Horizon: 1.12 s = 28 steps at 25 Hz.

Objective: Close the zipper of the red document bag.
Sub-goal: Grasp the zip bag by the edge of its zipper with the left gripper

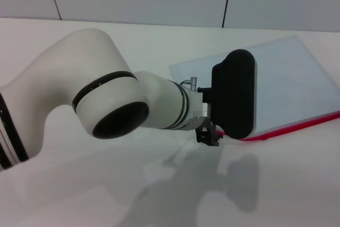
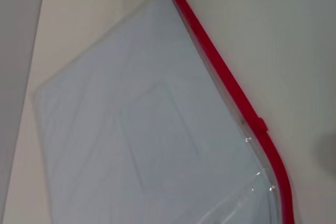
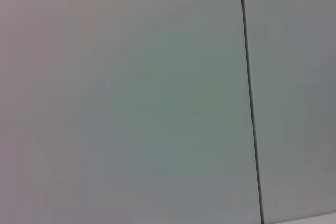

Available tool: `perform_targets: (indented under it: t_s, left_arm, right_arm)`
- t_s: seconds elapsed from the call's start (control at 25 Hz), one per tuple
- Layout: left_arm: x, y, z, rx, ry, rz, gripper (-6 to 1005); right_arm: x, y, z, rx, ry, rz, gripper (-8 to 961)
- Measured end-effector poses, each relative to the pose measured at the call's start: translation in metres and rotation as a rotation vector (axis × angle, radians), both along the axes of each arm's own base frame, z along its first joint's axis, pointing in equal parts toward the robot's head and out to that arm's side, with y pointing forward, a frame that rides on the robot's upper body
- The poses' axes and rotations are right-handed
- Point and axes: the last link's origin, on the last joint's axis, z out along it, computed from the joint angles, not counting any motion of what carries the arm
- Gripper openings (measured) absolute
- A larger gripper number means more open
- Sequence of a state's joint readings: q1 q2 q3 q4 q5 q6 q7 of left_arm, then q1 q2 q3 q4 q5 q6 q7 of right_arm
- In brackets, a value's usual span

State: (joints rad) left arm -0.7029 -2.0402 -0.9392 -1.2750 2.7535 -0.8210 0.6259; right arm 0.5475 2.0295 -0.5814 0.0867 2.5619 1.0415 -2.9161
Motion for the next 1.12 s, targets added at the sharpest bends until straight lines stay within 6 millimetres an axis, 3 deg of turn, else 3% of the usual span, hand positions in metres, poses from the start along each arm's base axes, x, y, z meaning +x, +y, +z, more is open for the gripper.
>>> perform_targets:
  t_s: [0.32, 1.12]
  left_arm:
    - [-0.007, -0.0002, -0.0021, -0.008, -0.004, 0.033, 776]
    - [-0.0082, 0.0025, -0.0066, -0.007, -0.072, 0.057, 773]
  right_arm:
    - [0.0, -0.0001, -0.0002, 0.0, 0.0, 0.0, 879]
    - [-0.0015, 0.0012, -0.0007, -0.001, 0.001, 0.004, 878]
